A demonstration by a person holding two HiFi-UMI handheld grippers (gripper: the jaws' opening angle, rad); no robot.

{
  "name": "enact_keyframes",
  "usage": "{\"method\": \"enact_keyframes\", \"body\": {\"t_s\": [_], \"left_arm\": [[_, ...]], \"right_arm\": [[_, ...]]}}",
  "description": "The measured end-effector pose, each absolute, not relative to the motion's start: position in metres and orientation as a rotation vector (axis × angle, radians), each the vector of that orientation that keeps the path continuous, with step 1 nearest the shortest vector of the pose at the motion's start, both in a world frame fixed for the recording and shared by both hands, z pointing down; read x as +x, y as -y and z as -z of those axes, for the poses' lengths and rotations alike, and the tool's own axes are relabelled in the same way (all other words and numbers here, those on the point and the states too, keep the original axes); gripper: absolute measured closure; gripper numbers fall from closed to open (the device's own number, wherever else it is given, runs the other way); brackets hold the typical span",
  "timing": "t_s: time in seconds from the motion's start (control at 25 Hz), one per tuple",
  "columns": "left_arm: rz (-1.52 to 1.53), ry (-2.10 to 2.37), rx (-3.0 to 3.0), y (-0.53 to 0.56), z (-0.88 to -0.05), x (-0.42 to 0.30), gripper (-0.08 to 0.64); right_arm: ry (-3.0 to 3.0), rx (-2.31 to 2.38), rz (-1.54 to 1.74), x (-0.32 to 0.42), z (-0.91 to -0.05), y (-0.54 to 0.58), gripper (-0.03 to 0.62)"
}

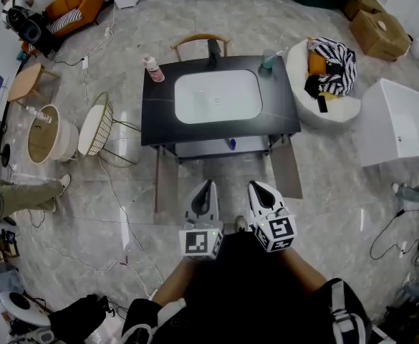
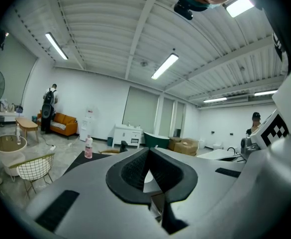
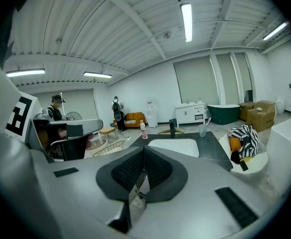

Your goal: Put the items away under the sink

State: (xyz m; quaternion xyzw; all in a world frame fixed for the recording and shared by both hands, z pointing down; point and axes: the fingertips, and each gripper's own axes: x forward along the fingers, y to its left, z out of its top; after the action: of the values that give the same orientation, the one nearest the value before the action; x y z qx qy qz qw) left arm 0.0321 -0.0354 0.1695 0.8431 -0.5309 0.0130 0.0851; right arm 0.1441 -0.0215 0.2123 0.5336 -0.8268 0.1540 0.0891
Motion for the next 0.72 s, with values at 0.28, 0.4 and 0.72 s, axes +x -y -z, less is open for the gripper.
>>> {"method": "enact_keyframes", "body": {"t_s": [0.28, 0.4, 0.72], "left_arm": [[-0.034, 1.582, 2.528, 0.032, -0.168, 0.031, 0.545], [-0.025, 1.579, 2.526, 0.032, -0.17, 0.028, 0.545], [-0.028, 1.579, 2.529, 0.031, -0.17, 0.021, 0.545]], "right_arm": [[2.451, 1.603, -0.472, 0.145, -0.215, 0.015, 0.581], [2.451, 1.606, -0.466, 0.144, -0.214, 0.013, 0.581], [2.471, 1.6, -0.453, 0.134, -0.214, 0.011, 0.581]]}}
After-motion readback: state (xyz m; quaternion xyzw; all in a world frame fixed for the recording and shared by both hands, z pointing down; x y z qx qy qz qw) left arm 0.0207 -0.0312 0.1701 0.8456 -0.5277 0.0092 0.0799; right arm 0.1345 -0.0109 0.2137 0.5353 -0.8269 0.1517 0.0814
